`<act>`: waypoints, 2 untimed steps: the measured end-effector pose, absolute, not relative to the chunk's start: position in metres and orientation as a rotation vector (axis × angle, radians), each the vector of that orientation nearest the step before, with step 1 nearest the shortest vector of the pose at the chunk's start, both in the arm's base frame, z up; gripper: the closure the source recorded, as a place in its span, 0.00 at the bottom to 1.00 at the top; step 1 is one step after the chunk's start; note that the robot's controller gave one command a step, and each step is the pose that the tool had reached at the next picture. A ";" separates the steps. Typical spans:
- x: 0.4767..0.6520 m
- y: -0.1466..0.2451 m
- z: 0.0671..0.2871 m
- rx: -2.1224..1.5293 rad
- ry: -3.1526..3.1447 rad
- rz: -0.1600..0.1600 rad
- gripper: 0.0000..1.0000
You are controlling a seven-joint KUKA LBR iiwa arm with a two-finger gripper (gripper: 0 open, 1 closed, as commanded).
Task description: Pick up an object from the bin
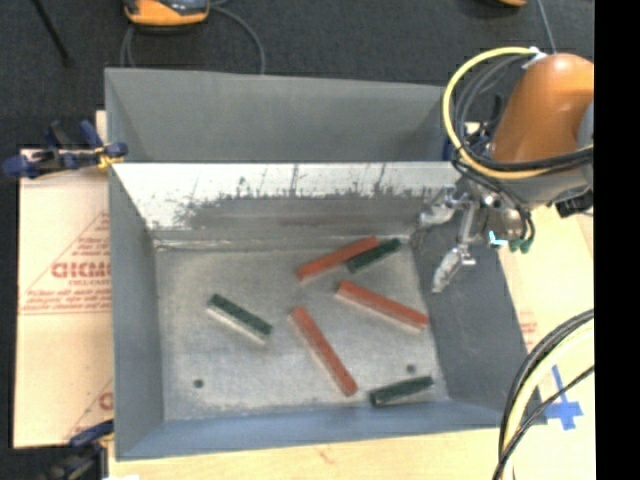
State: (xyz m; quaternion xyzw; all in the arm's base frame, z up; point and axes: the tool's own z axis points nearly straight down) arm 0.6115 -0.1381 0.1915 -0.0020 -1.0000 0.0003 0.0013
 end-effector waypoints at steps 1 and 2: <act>0.613 -0.138 0.197 -0.002 -3.146 0.003 0.00; 0.591 -0.128 0.142 -0.058 -3.151 0.002 0.00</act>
Offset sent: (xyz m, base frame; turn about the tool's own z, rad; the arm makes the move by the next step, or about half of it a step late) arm -0.0506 0.0231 -0.1207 0.0773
